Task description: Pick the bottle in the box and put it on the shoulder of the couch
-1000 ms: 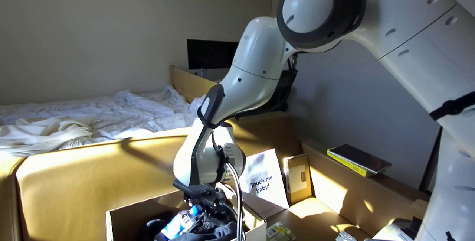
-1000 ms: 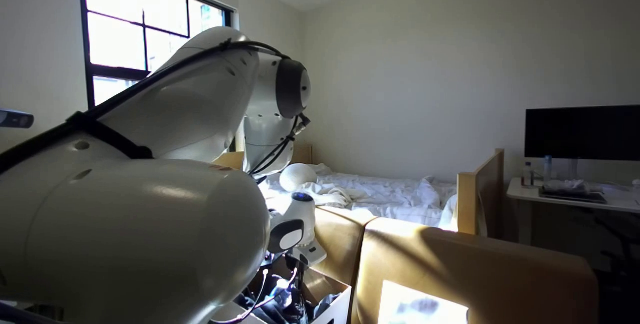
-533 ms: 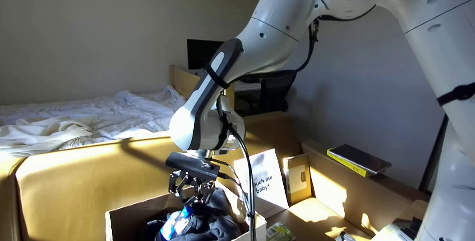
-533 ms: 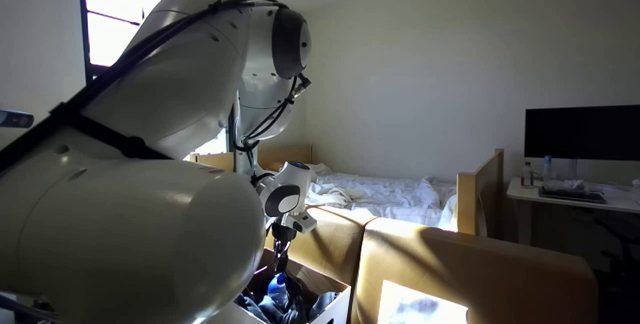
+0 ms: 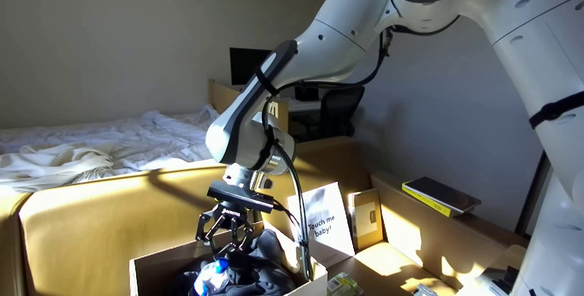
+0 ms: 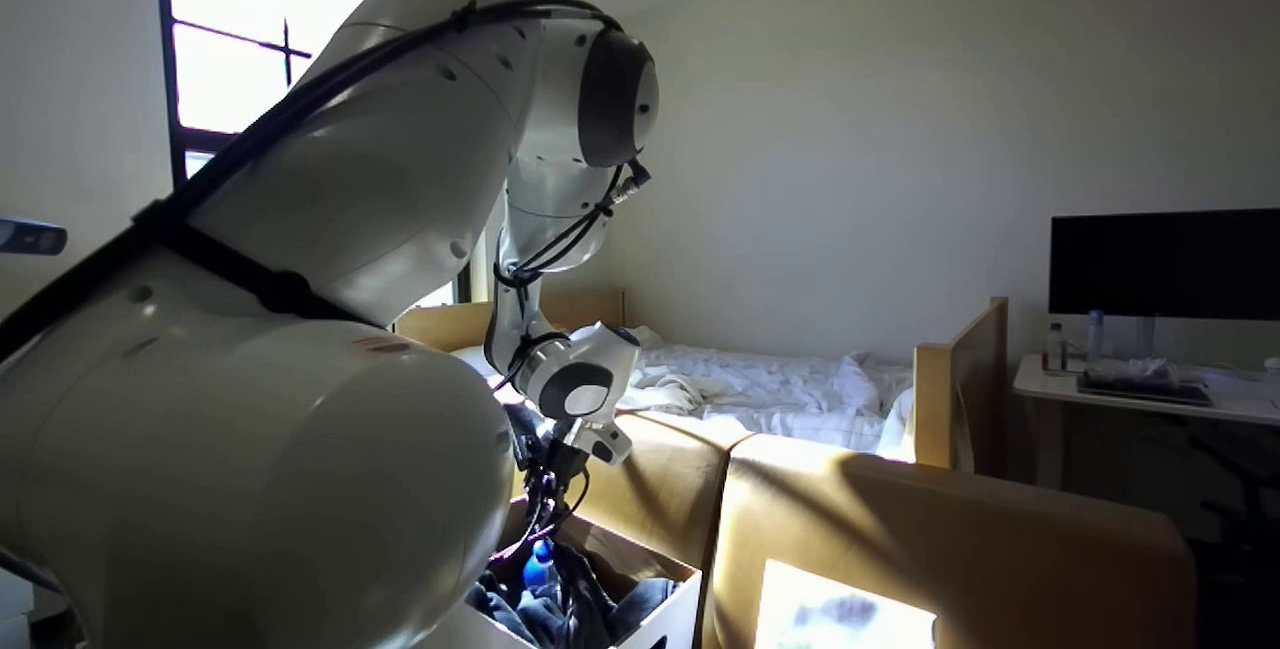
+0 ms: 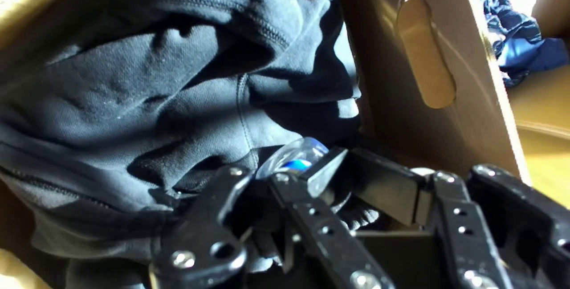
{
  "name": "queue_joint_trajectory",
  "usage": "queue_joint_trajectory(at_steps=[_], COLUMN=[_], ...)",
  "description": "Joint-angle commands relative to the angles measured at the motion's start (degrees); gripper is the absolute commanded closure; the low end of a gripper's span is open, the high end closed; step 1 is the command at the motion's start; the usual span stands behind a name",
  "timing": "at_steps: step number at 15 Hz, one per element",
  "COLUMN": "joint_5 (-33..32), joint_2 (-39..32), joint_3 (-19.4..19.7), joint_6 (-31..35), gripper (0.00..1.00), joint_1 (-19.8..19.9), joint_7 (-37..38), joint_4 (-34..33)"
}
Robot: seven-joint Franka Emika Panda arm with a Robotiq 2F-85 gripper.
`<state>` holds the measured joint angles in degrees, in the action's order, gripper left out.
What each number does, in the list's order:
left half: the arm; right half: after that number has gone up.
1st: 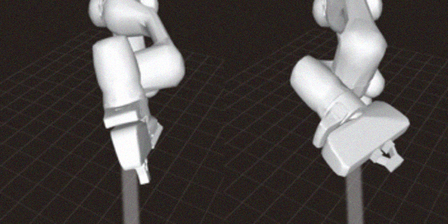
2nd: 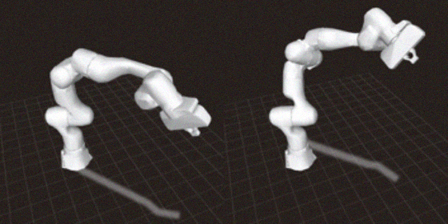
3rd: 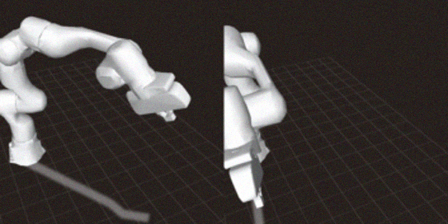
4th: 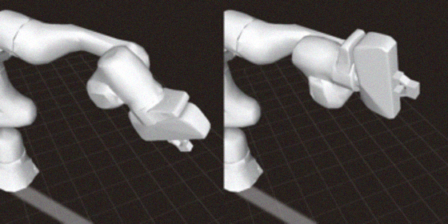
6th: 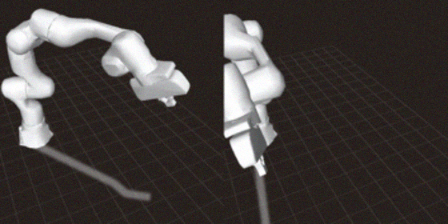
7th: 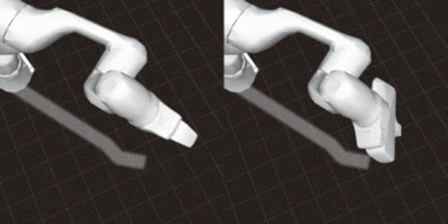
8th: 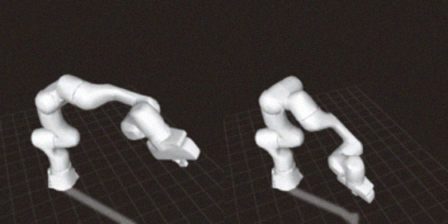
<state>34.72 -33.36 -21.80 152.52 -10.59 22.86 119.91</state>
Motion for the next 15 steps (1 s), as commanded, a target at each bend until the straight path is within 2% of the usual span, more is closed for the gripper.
queue_joint_trajectory(at_steps=[1, 2, 3, 5, 7, 10, 12, 15], joint_5=[-3.8, -5.7, -7.4, -11.2, -12.1, -11.1, -8.2, -4.2], joint_2=[5.3, 5.4, 5.2, 3.9, 2.6, -0.1, -2.2, -5.5], joint_3=[3.9, 5.6, 6.9, 11.3, 12.6, 13.3, 12.7, 11.9], joint_6=[-2.5, -2.8, -3.4, -5.4, -7.5, -10.0, -8.4, -0.9], gripper=[0.67, 0.66, 0.60, 0.47, 0.35, 0.16, 0.02, 0.00], joint_1=[-4.6, -6.2, -7.3, -10.5, -10.9, -9.7, -7.5, -5.1], joint_7=[1.9, 4.0, 5.4, 12.6, 15.4, 17.2, 16.2, 14.6], joint_4=[0.8, 0.6, 0.5, 0.0, -0.3, -0.4, 0.2, 0.4])
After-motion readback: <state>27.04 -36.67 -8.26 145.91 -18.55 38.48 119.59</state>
